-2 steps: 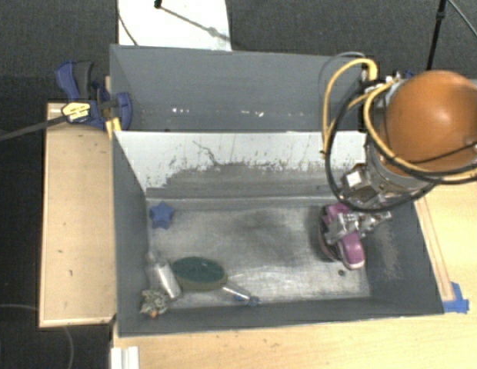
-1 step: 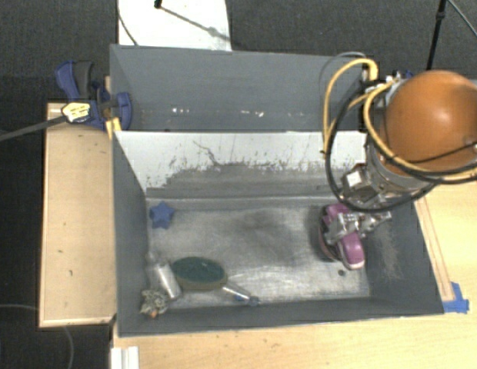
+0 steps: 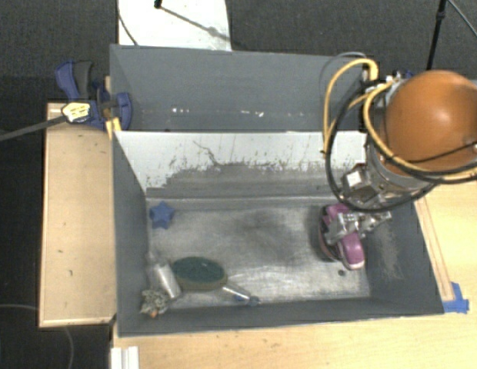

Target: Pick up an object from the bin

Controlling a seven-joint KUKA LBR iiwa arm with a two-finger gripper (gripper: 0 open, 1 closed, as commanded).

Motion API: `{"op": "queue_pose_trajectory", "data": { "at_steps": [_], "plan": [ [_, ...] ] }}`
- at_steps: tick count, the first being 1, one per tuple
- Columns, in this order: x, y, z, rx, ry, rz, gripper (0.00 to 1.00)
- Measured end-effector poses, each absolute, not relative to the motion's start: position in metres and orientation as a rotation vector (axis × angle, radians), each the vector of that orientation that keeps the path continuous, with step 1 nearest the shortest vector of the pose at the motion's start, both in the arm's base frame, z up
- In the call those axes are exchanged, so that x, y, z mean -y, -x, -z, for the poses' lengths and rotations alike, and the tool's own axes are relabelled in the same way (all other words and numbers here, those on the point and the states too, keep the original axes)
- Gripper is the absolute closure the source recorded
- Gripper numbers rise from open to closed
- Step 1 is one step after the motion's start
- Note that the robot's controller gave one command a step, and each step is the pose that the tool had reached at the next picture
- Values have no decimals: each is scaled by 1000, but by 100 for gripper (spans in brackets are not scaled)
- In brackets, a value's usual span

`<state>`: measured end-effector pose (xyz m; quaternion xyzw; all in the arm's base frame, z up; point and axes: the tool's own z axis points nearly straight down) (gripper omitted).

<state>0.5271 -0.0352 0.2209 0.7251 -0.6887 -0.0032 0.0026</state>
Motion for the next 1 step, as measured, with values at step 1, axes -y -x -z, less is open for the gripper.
{"op": "queue_pose_trajectory", "data": {
  "at_steps": [1],
  "plan": [
    [35,-527,-221,2163,-2270,11,100]
  ]
}}
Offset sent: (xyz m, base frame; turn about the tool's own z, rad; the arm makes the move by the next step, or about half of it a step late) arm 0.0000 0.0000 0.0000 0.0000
